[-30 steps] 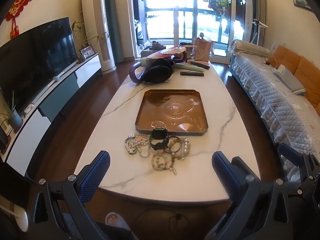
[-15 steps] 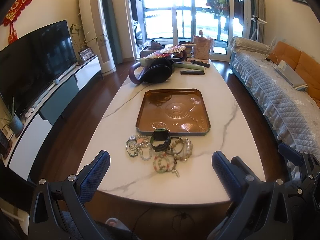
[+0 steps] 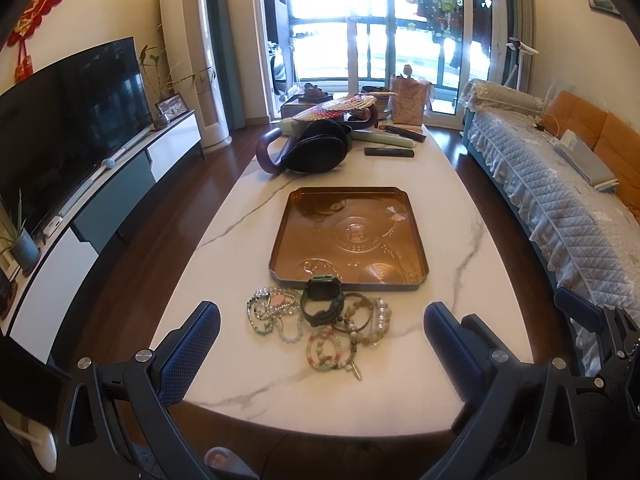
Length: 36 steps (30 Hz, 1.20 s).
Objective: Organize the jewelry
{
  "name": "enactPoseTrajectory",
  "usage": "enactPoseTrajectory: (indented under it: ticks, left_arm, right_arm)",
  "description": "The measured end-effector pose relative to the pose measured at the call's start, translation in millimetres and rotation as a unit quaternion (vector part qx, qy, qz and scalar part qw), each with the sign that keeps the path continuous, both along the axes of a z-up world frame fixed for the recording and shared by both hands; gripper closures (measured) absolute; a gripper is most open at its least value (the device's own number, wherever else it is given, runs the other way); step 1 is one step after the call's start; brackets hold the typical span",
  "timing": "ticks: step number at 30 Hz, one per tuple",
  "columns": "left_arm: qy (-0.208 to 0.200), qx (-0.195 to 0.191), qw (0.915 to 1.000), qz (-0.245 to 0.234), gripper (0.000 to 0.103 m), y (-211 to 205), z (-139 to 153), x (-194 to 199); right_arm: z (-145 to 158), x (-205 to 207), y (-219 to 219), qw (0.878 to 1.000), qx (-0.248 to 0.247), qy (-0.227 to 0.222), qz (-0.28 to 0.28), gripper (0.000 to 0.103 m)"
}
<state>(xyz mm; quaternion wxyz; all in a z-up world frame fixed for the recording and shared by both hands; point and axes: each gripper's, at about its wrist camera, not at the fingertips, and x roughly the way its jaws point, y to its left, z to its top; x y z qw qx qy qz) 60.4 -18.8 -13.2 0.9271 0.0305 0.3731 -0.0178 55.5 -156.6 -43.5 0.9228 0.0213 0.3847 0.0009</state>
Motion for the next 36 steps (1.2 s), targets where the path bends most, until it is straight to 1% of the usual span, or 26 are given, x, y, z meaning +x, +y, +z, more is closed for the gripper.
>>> enactPoseTrajectory:
  ticks: [11, 18, 36]
  left_arm:
    - [-0.003, 0.006, 1.0, 0.002, 0.002, 3.3, -7.5, 7.7]
    - [0.002, -0.002, 1.0, -0.002, 0.002, 4.4, -14.4, 10.5]
    - [0.004, -0.004, 1.0, -0.007, 0.002, 2.2, -15.8, 10.1]
  right_arm:
    - [-5.5, 9.3, 6.1, 1.0, 0.0, 0.005, 0.002, 0.001]
    - [-9.9, 13.5, 6.5, 1.0, -0.003, 0.007, -0.001, 0.001]
    - [-18.3, 14.3, 10.4, 1.0, 0.001, 0.01, 0.005, 0.001]
